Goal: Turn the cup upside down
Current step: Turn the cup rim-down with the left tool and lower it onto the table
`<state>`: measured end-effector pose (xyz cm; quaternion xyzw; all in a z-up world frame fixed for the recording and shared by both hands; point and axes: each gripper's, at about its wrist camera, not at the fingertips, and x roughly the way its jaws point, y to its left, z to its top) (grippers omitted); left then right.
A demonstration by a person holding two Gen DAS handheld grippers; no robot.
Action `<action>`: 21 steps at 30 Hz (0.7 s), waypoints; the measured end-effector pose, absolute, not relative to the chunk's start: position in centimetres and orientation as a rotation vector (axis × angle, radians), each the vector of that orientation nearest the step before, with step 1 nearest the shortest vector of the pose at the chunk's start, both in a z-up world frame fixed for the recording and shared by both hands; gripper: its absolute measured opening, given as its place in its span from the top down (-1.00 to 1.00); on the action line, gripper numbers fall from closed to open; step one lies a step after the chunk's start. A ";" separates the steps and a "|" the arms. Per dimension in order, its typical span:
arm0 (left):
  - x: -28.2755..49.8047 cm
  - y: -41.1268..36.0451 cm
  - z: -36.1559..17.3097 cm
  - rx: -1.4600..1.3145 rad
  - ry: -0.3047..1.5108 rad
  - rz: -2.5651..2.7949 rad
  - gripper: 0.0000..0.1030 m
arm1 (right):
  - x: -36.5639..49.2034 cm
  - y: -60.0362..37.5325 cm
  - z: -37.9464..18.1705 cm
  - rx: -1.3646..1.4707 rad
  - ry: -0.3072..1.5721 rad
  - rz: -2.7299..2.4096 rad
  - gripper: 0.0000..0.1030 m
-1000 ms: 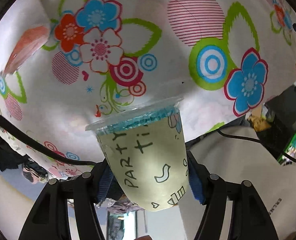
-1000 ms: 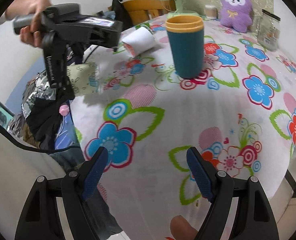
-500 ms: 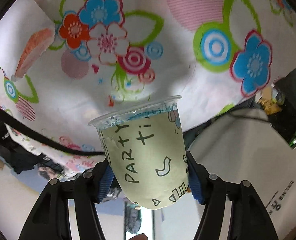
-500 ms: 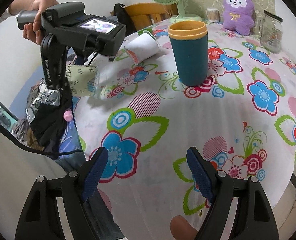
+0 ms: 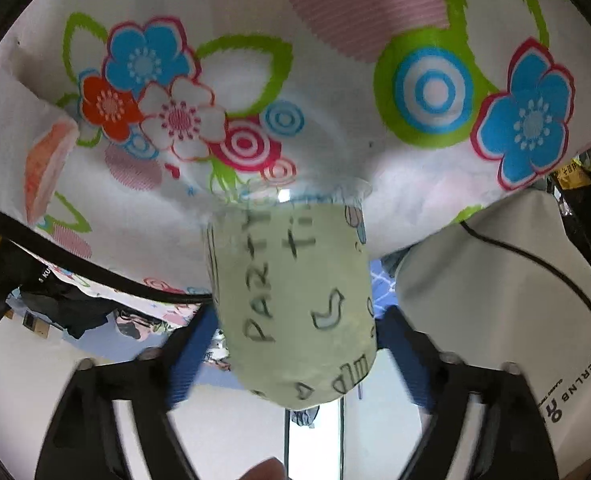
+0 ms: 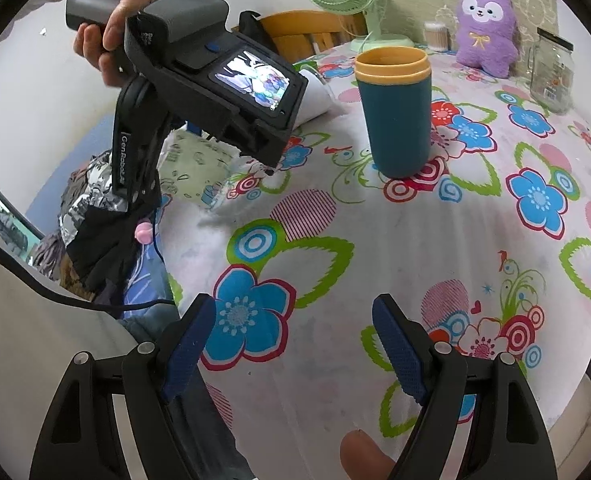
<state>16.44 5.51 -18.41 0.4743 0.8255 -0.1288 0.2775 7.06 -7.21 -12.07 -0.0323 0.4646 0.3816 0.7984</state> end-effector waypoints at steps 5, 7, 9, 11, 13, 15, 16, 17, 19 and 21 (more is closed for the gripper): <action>16.4 5.0 -17.4 1.190 2.170 -0.364 -1.00 | 7.0 -7.4 -12.0 -0.060 0.989 0.817 -0.60; 15.8 5.3 -17.2 1.172 2.150 -0.371 -1.00 | 7.0 -7.3 -11.8 -0.060 0.986 0.817 -0.60; 15.6 6.0 -16.7 1.159 2.130 -0.378 -1.00 | 7.0 -7.1 -11.6 -0.060 0.980 0.816 -0.60; 15.4 6.4 -16.1 1.138 2.098 -0.382 -1.00 | 7.0 -6.9 -11.3 -0.058 0.972 0.808 -0.60; 15.5 6.9 -15.5 1.100 2.066 -0.385 -1.00 | 7.0 -6.6 -10.9 -0.051 0.962 0.797 -0.60; 16.0 8.1 -14.7 1.048 2.023 -0.387 -1.00 | 6.9 -6.3 -10.7 -0.052 0.956 0.788 -0.60; 16.2 8.8 -14.3 1.020 2.000 -0.391 -1.00 | 6.9 -6.1 -10.6 -0.055 0.953 0.781 -0.60; 16.2 9.4 -13.7 0.986 1.976 -0.397 -1.00 | 6.9 -5.9 -10.5 -0.056 0.951 0.775 -0.60; 16.2 10.6 -12.3 0.905 1.926 -0.411 -1.00 | 6.8 -5.4 -10.1 -0.053 0.947 0.768 -0.61; 16.1 11.3 -11.3 0.834 1.884 -0.418 -1.00 | 6.6 -5.0 -9.7 -0.052 0.937 0.758 -0.61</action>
